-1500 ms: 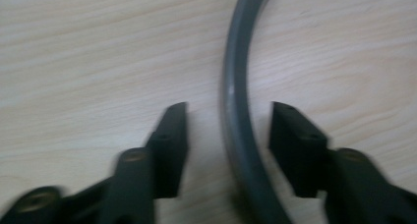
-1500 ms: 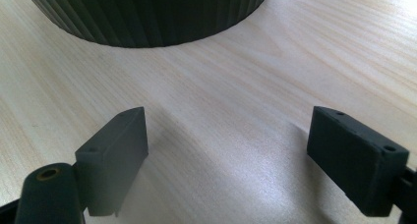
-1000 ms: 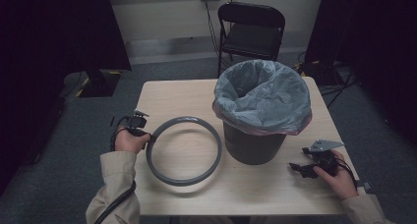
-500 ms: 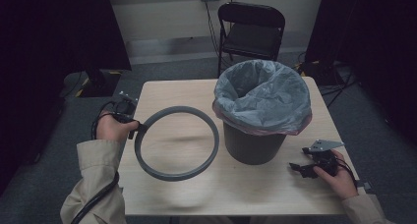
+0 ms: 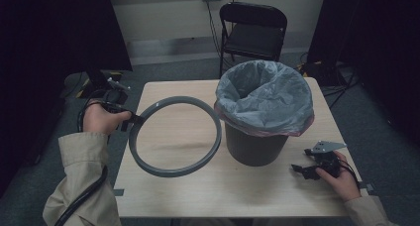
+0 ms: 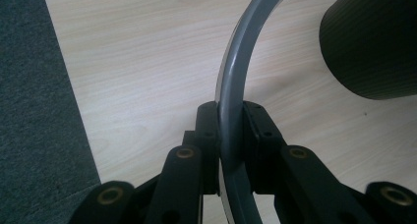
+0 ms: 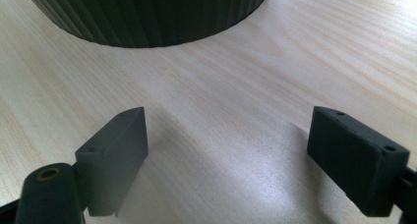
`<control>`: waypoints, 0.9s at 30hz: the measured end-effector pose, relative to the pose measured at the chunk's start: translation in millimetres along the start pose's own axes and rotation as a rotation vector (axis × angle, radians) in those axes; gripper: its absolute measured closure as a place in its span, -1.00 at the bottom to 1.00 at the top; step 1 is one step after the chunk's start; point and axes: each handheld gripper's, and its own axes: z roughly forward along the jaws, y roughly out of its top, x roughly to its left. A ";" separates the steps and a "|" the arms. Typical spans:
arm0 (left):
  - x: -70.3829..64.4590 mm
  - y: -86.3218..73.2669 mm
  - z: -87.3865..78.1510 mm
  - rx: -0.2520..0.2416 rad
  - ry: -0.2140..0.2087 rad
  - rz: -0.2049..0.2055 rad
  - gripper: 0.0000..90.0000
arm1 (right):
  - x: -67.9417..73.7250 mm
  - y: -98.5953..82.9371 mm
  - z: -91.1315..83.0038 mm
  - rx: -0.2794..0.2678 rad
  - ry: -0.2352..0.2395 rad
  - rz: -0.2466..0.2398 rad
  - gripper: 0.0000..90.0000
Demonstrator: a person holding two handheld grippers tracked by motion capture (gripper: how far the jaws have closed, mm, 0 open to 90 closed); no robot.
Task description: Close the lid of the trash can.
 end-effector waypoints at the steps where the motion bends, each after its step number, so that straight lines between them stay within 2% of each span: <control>1: -0.1 0.6 -1.9 0.000 -0.001 -0.001 0.74 | 0.0 0.0 0.0 0.000 0.000 0.000 -0.67; 11: 1.9 8.8 -23.0 0.000 -0.027 -0.024 0.74 | 0.0 0.1 -0.1 0.002 -0.001 0.000 -0.67; 12: 2.2 9.7 -25.4 0.008 -0.041 -0.031 0.74 | 0.0 0.1 -0.1 0.002 -0.001 0.000 -0.67; 15: 0.0 13.7 -31.5 -0.010 -0.054 -0.039 0.75 | -0.1 0.1 0.2 0.001 0.004 -0.001 -0.69; 16: -1.2 15.4 -33.3 -0.024 -0.052 -0.033 0.74 | -0.1 0.2 0.1 0.003 0.001 -0.004 -0.69; 22: -6.0 26.2 -45.0 -0.029 -0.041 -0.011 0.74 | -0.2 0.2 0.2 0.002 0.004 -0.003 -0.69; 27: -4.8 30.0 -57.0 -0.045 -0.042 -0.021 0.74 | -0.2 0.2 0.2 0.002 0.005 -0.003 -0.69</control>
